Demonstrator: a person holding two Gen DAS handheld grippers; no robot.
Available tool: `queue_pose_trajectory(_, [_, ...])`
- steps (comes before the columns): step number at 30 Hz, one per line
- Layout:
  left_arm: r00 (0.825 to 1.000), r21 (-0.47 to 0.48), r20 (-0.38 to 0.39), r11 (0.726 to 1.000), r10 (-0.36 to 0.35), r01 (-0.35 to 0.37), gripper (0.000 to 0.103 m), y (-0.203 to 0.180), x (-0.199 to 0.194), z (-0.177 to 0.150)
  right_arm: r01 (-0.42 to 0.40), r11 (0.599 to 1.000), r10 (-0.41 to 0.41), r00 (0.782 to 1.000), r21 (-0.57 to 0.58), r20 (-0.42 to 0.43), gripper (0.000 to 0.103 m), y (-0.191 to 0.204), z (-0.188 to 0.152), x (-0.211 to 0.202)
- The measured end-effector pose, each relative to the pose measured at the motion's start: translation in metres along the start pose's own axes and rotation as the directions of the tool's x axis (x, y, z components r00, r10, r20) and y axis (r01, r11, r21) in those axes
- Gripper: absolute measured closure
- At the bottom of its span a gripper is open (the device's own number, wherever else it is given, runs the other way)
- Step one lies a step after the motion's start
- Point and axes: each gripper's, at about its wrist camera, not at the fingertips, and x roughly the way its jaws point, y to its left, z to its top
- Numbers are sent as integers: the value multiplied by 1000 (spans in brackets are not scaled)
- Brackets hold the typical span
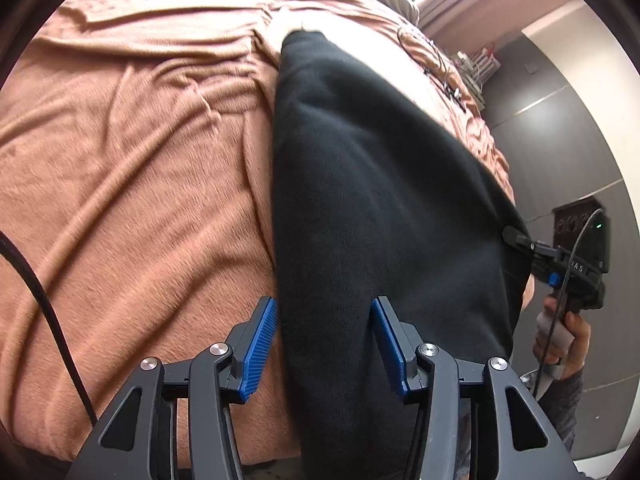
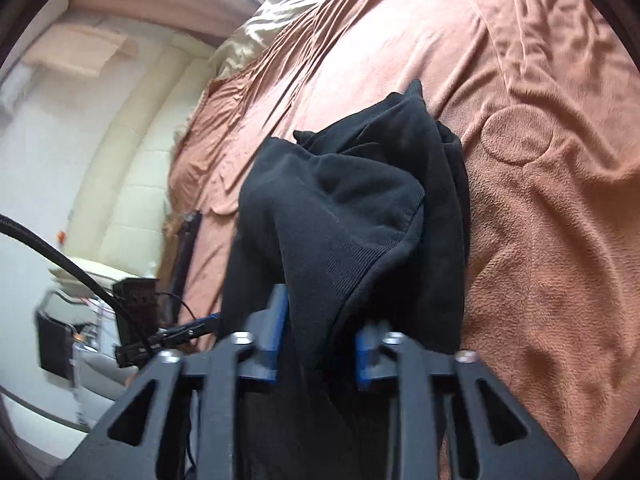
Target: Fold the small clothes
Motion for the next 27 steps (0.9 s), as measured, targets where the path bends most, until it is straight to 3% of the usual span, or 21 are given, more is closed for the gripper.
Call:
queue_pose_trajectory(1, [1000,-5,9,1000,-5,5,52,2,-3,3,-22,999,21,1000,23,9,35,-7,4,-1])
queue_pose_trajectory(2, [1000,-7,16,1000,-7,7,52,2,-5,4,-31,999,30,999,40,17,31,-12,6,-1])
queue_pose_trajectory(6, [999,-22,41,1000,-17,18,52,7,-12,12,-93,986,92,996,136,13,31,-42,23,9])
queue_pose_trajectory(12, [998,-45,47,998,-33,35,52,17,-9,26,-112,970,122,992,215,-31,31,-60,46,41])
queue_pose_trajectory(14, [999,-54,43,998,-34,36,52,19,-5,28,-85,972,100,994,218,-55,38,-59,54,53])
queue_pose_trajectory(16, [999,-63,33,997,-37,39,52,22,-1,30,-21,978,35,998,207,-60,70,-56,60,55])
queue_pose_trajectory(18, [999,-67,26,997,-36,38,52,25,1,33,32,982,-22,998,184,-54,86,-47,66,54])
queue_pose_trajectory(24, [999,-60,23,998,-31,32,52,27,1,36,85,996,-87,995,27,55,93,-3,72,22])
queue_pose_trajectory(27, [999,-63,31,997,-37,38,52,28,-2,36,148,988,-141,982,-49,123,93,24,75,2])
